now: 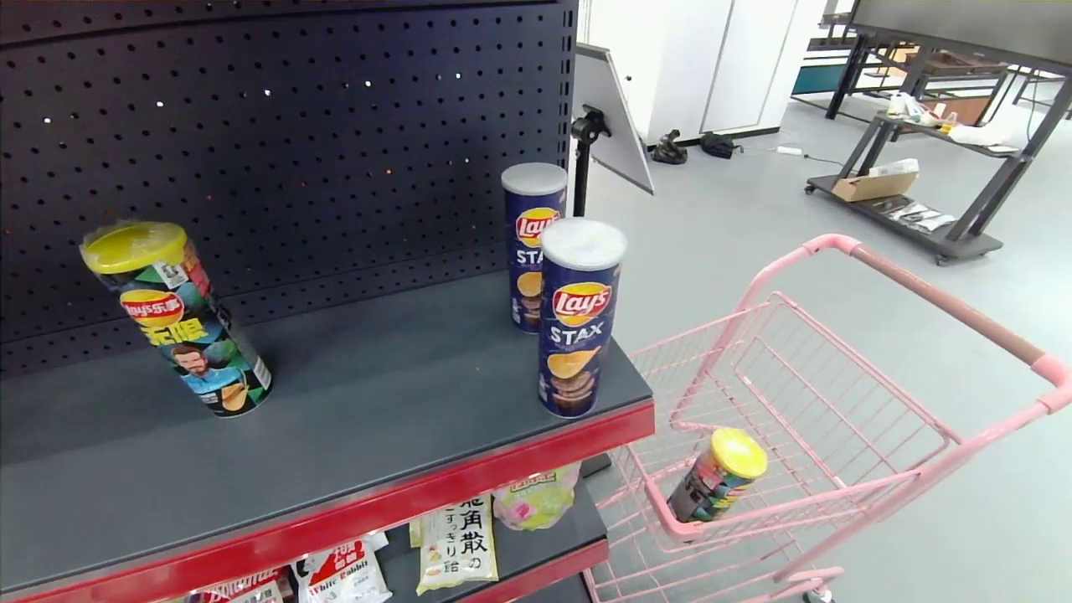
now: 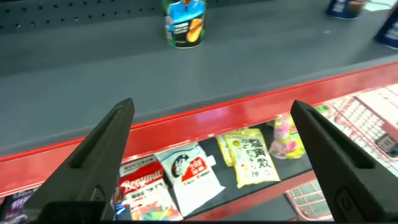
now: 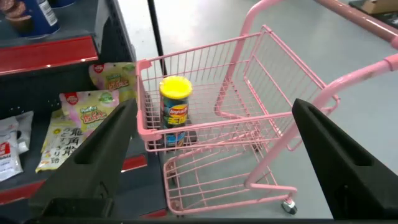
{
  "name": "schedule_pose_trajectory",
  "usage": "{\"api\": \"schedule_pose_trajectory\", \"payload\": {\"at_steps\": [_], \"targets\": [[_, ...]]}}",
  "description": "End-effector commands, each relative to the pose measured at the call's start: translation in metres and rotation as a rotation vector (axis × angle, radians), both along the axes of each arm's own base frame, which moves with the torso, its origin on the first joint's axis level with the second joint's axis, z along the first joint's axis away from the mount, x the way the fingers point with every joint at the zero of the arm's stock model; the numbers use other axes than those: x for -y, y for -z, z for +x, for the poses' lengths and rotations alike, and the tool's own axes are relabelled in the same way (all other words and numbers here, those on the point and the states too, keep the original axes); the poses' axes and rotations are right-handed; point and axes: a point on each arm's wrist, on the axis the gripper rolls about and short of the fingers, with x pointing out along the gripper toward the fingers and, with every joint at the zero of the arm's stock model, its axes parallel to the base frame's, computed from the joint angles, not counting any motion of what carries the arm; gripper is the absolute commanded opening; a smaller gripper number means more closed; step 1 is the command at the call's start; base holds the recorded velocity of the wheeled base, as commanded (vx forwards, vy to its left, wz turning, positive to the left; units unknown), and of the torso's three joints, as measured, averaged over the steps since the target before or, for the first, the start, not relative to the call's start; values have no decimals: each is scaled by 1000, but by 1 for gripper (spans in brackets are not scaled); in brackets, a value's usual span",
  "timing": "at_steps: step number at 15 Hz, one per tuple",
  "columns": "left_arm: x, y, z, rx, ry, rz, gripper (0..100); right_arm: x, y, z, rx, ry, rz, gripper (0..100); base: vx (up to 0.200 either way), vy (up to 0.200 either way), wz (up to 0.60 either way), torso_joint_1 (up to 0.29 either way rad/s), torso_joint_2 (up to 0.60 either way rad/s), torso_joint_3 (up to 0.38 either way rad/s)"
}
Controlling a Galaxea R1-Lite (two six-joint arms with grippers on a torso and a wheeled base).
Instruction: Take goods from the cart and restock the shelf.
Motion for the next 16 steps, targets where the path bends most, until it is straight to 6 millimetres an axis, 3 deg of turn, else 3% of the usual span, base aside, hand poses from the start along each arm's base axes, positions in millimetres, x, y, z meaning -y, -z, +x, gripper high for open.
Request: {"api": "schedule_pose_trajectory", "payload": {"at_steps": [1,16], "targets": [[0,0,0,0,0,0,100,0,0,0,1,-1,2,100,0,0,0,0,0,0],[0,0,0,0,0,-2,100,0,0,0,1,2,4,100,0,0,0,-133,347,211]]}}
